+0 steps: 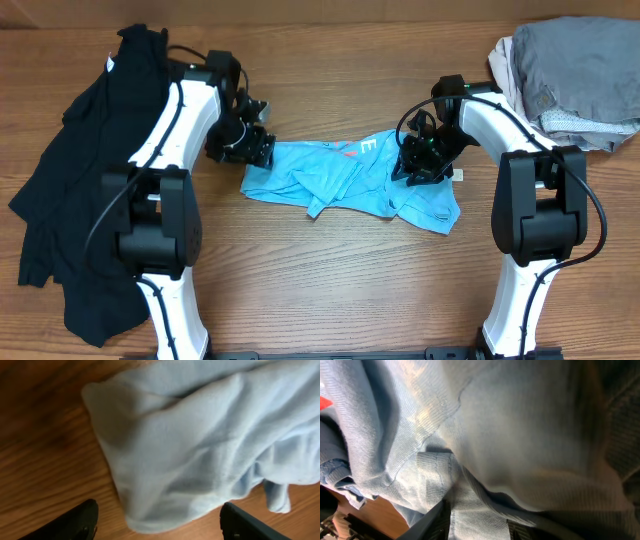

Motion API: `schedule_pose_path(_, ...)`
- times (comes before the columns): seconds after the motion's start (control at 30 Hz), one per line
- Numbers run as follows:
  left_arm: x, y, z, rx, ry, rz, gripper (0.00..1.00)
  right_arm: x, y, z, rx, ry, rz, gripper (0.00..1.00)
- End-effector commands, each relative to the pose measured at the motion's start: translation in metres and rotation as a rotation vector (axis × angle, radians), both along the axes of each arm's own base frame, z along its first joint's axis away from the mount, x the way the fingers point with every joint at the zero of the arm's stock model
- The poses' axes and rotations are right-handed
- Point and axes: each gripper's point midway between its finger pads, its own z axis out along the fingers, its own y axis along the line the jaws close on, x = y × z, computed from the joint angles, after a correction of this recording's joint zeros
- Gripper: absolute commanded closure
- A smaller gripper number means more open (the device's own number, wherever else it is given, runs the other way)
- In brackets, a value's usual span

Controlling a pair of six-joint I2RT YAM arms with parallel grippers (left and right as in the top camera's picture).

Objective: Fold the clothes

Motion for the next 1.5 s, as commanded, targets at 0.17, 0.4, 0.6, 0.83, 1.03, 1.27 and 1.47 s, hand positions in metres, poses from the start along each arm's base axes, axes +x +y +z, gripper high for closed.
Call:
schedule_pose_path(0.17,-0.013,-0.004,-0.012,-0.050,0.025,-0.035,0.23,0.024,-0.005,0.031,0.000,-0.128,-0.014,0.59)
schedule_pose_path(0.4,-0.004,-0.002,0.022,-0.041,-0.011,-0.033,0.17,0.037,-0.055,0.087,-0.098,-0.266,-0.148,0.51)
schedule_pose_path(0.6,-0.002,-0.003,0.027,-0.043,-0.023,-0.032,0.16,0.032,-0.095,0.084,-0.161,-0.249,-0.218,0.43)
schedule_pose_path(0.83,-0.002,-0.004,0.027,-0.043,-0.024,-0.030,0.14,0.021,-0.093,0.048,-0.132,-0.225,-0.227,0.41)
schedule_pose_path(1.03,-0.002,-0.004,0.027,-0.043,-0.025,-0.030,0.14,0.025,-0.086,0.024,-0.084,-0.273,-0.237,0.38)
schedule_pose_path(1.27,-0.002,-0.004,0.027,-0.042,-0.025,-0.030,0.14,0.033,-0.085,0.014,-0.074,-0.325,-0.238,0.28)
schedule_pose_path(1.47,-0.002,0.002,0.025,-0.008,-0.024,-0.032,0.13,0.029,-0.080,0.004,-0.048,-0.314,-0.236,0.21)
